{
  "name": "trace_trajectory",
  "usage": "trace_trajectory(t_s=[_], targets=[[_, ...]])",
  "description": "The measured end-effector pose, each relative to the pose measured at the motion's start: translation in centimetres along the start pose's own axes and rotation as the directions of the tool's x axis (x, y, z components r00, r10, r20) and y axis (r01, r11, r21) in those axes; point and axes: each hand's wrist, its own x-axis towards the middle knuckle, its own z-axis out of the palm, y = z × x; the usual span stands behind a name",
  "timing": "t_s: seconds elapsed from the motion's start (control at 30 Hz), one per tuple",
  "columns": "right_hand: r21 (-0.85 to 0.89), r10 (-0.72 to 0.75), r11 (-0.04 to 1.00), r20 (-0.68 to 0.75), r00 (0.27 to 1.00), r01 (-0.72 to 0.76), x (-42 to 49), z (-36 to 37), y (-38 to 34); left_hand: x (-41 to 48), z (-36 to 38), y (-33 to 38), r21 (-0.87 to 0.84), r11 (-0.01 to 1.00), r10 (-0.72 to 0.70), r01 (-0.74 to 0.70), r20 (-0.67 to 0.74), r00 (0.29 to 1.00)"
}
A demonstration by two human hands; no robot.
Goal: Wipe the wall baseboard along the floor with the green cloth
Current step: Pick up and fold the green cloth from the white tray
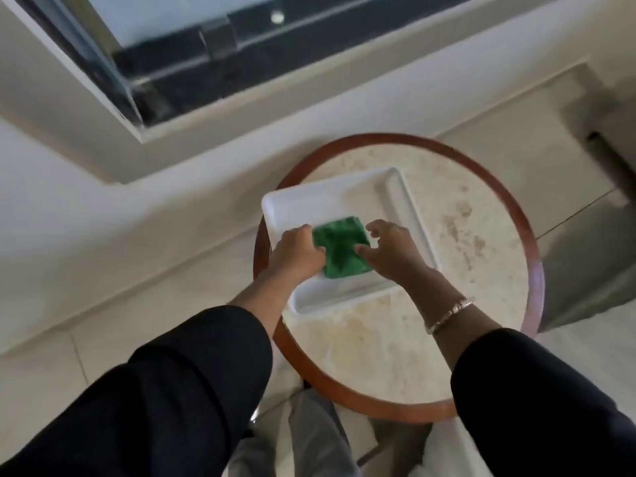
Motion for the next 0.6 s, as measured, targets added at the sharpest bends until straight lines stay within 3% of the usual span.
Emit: trace_trajectory(t_s=[0.13, 0.3, 0.6], targets=[[0.07, 0.074, 0.995, -0.037, 0.997, -0.071, 1.2, 2.3, 1.1, 1.0, 3.5, 0.2, -0.04, 0.996, -0.081, 0.077, -0.135, 0.988], [0.186, 0.104, 0.979, -0.09, 0.991, -0.086, 1.7, 3.2, 1.5, 1.7, 5.5, 0.8, -0.3, 0.942, -0.217, 0.147, -0.213, 0.953], [0.434, 0.068, 0.9, -0.219, 0.973, 0.035, -5.2, 1.4, -4.5, -5.5, -0.3, -1.1, -0.504, 0.853, -0.102, -0.133, -0.413, 0.905]])
